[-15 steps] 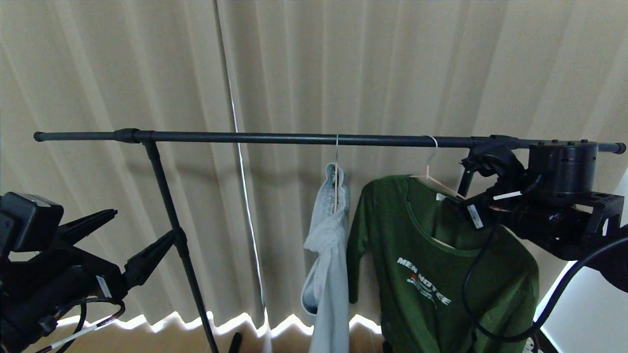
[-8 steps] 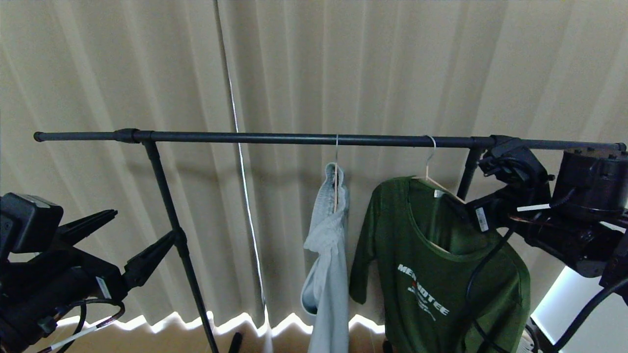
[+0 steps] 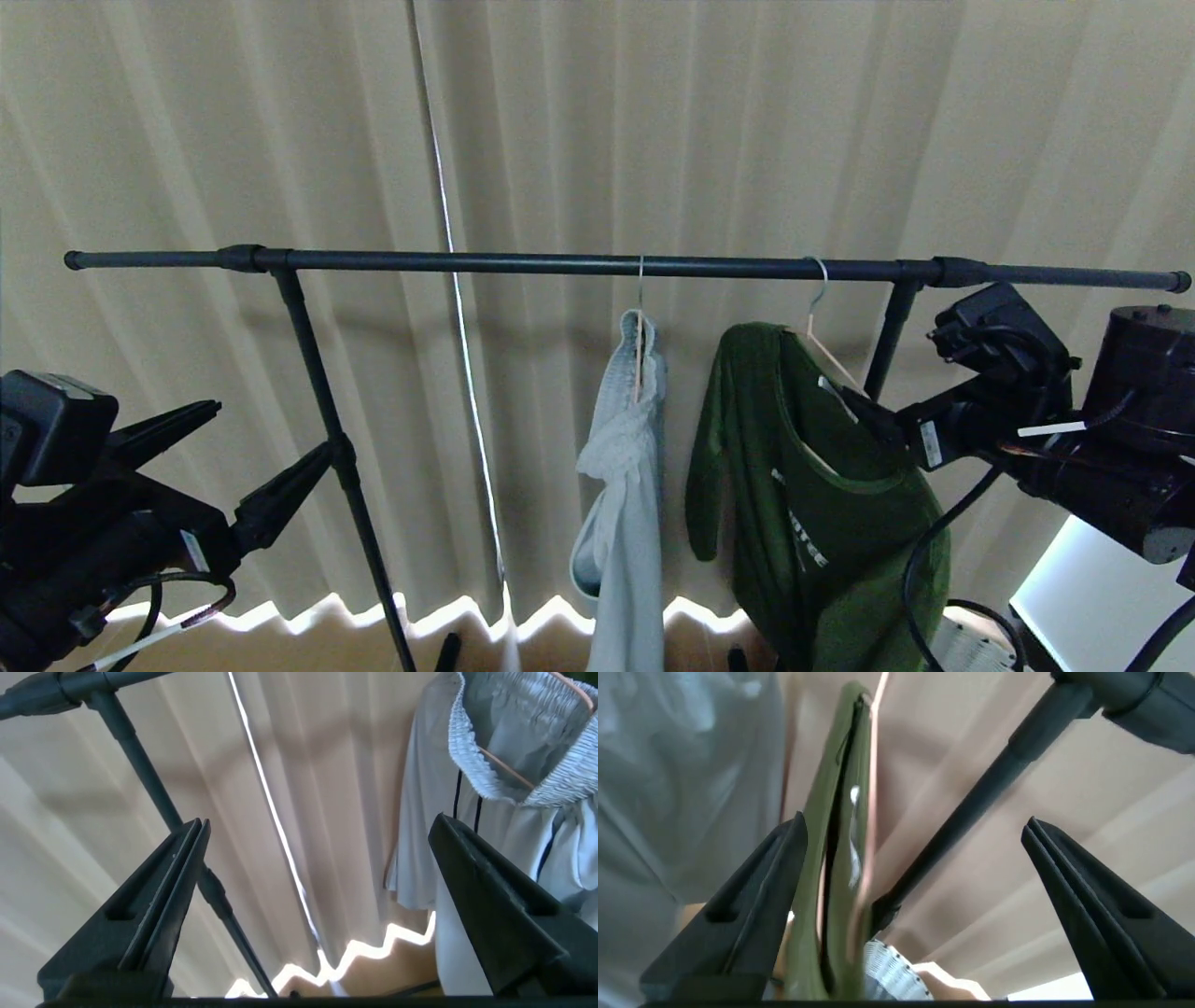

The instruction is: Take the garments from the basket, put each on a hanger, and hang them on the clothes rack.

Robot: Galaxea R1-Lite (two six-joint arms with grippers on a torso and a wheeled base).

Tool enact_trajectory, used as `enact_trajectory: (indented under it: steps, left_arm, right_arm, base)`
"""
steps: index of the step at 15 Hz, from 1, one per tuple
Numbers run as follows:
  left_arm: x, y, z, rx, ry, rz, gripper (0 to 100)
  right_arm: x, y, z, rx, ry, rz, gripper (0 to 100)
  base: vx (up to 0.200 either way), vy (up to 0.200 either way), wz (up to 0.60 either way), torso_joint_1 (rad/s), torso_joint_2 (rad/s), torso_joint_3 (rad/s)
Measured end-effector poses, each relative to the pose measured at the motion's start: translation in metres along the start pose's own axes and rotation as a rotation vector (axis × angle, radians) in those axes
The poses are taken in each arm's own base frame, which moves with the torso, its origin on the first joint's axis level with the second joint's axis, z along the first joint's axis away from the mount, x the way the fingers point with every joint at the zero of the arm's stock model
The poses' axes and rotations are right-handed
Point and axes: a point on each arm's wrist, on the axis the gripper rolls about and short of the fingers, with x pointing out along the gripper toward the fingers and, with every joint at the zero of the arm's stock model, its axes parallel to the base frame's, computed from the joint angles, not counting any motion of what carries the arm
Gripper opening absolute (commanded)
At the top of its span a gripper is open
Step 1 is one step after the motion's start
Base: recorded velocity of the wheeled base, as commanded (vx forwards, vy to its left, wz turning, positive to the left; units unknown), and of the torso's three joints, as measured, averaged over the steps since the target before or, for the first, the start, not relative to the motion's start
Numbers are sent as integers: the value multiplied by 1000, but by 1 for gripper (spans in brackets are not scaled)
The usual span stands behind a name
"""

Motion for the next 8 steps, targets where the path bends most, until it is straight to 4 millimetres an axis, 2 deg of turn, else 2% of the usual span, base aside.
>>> enact_trajectory:
  steps: [3,8]
  left_arm:
    - [-2,0,2,0,-11,3,100]
    - [-15,1,3,4,-36,26,100]
  right_arm:
    - [-23,-5,0,6,-31,-4,100]
    - [-83,-12,-16,18,-94,-5,100]
  base:
    - [0,0,0,0,0,0]
    - [0,0,0,0,0,0]
